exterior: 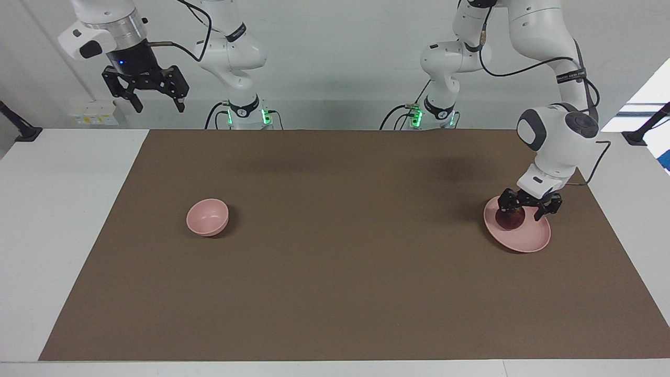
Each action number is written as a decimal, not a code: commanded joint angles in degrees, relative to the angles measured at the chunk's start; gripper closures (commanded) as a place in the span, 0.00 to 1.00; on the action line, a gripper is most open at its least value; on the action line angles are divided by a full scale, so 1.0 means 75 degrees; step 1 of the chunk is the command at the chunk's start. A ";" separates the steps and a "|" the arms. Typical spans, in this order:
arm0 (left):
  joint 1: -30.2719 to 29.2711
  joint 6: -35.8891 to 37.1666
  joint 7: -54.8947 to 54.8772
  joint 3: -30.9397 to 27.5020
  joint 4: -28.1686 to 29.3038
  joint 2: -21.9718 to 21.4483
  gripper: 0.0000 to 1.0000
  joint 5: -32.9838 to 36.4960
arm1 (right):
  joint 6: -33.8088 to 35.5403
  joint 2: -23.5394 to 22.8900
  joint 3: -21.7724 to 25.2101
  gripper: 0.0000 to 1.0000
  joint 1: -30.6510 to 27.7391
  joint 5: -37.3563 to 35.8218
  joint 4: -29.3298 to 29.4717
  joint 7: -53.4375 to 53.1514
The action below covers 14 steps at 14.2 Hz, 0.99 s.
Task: Move apple from plate to bowl
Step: 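Reach the left gripper down onto the red apple on the plate and grasp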
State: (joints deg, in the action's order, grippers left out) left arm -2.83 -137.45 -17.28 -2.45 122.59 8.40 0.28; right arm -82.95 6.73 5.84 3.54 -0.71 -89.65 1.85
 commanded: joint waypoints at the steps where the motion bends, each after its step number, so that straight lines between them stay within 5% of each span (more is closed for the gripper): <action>1: -0.0057 -0.0143 0.0335 0.0057 0.0318 -0.0194 0.00 -0.0002 | 0.0080 0.0146 0.0007 0.00 -0.0120 0.0071 -0.0164 0.0281; 3: -0.0033 -0.0119 0.0371 0.0057 0.0260 -0.0159 0.07 0.0010 | 0.0080 0.0157 0.0007 0.00 -0.0120 0.0071 -0.0176 0.0281; 6: -0.0010 -0.0107 0.0371 0.0057 0.0131 -0.0100 0.82 0.0010 | 0.0080 0.0157 0.0007 0.00 -0.0120 0.0071 -0.0176 0.0281; 7: -0.0010 -0.0107 0.0371 0.0057 0.0073 -0.0077 1.00 0.0010 | 0.0080 0.0157 0.0007 0.00 -0.0108 0.0071 -0.0164 0.0281; 11: 0.0049 0.0277 0.0406 0.0115 -0.0232 -0.0345 1.00 0.0010 | 0.0080 0.0157 0.0007 0.00 -0.0108 0.0071 -0.0176 0.0281; 14: 0.0305 0.1576 0.0382 0.0162 -0.0606 -0.0895 1.00 -0.0048 | 0.0068 0.0157 0.0007 0.00 -0.0120 0.0071 -0.0164 0.0269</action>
State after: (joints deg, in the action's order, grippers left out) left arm -2.31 -131.67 -15.16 -1.15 119.32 5.54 0.22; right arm -82.95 6.85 5.86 3.33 -0.71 -89.93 1.85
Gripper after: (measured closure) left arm 0.282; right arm 0.000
